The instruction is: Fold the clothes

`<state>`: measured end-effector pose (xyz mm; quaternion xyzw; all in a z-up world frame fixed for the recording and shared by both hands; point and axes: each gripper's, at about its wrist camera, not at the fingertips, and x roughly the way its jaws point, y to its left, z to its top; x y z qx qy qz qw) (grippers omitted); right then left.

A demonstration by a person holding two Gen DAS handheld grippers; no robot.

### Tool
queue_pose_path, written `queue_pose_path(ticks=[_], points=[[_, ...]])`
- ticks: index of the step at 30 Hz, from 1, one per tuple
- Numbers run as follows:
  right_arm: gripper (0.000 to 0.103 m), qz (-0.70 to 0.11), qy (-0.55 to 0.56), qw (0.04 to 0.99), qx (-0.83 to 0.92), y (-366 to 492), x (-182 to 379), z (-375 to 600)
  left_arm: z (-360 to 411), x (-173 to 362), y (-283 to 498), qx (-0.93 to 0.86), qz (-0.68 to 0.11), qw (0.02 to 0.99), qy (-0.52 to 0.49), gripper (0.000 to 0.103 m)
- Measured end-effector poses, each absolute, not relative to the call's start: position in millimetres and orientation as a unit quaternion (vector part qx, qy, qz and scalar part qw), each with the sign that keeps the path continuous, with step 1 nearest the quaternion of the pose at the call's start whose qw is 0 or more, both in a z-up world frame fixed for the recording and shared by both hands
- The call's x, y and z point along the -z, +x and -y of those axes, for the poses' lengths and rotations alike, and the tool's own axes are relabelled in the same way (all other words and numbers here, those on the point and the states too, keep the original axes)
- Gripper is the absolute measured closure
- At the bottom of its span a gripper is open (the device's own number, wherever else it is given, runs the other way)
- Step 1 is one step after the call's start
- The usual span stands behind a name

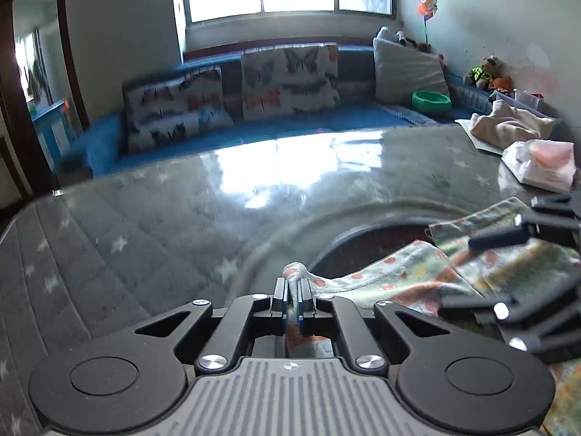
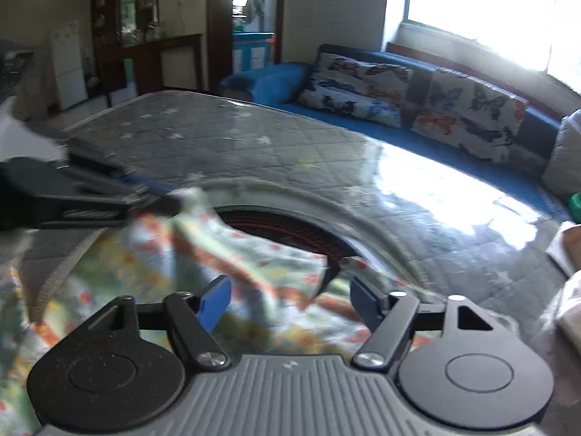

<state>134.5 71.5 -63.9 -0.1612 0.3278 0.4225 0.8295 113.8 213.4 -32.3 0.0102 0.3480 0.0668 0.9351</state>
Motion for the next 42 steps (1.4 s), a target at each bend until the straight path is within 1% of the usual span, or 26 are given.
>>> queue_pose_path(ticks=[2, 5, 8, 9, 10, 12, 16, 22, 26, 30, 36, 39, 42], points=[[0.041, -0.332, -0.151, 0.818, -0.446, 133, 65, -72, -212, 37, 121, -0.069, -0.354, 0.933, 0.012, 0.098], [0.041, -0.334, -0.152, 0.804, -0.468, 132, 69, -75, -212, 43, 122, -0.074, -0.355, 0.932, 0.011, 0.097], [0.041, -0.338, -0.161, 0.795, -0.477, 135, 75, -81, -216, 45, 121, -0.08, -0.357, 0.931, 0.004, 0.093], [0.041, -0.337, -0.165, 0.796, -0.476, 137, 76, -82, -218, 46, 120, -0.081, -0.358, 0.93, 0.0, 0.09], [0.041, -0.338, -0.164, 0.798, -0.472, 140, 77, -82, -221, 46, 120, -0.082, -0.358, 0.93, -0.006, 0.085], [0.043, -0.342, -0.156, 0.809, -0.453, 148, 77, -81, -226, 44, 118, -0.09, -0.355, 0.93, -0.015, 0.082], [0.043, -0.343, -0.142, 0.818, -0.44, 150, 68, -66, -230, 32, 107, -0.098, -0.34, 0.935, -0.024, 0.083], [0.043, -0.346, -0.167, 0.813, -0.438, 129, 61, -47, -209, 20, 77, -0.069, -0.334, 0.94, -0.021, 0.083], [0.044, -0.359, -0.172, 0.816, -0.419, 124, 71, -39, -182, 26, 58, -0.033, -0.352, 0.935, -0.016, 0.083], [0.043, -0.358, -0.151, 0.824, -0.412, 117, 64, -26, -163, 30, 35, -0.012, -0.357, 0.934, -0.009, 0.082], [0.042, -0.351, -0.179, 0.817, -0.421, 86, 57, -9, -148, 47, 8, -0.005, -0.372, 0.928, 0.011, 0.082], [0.042, -0.351, -0.19, 0.818, -0.414, 71, 65, 1, -145, 52, -2, -0.02, -0.36, 0.932, 0.048, 0.078], [0.039, -0.346, -0.197, 0.821, -0.409, 54, 67, 11, -146, 49, -8, -0.038, -0.36, 0.93, 0.062, 0.078]])
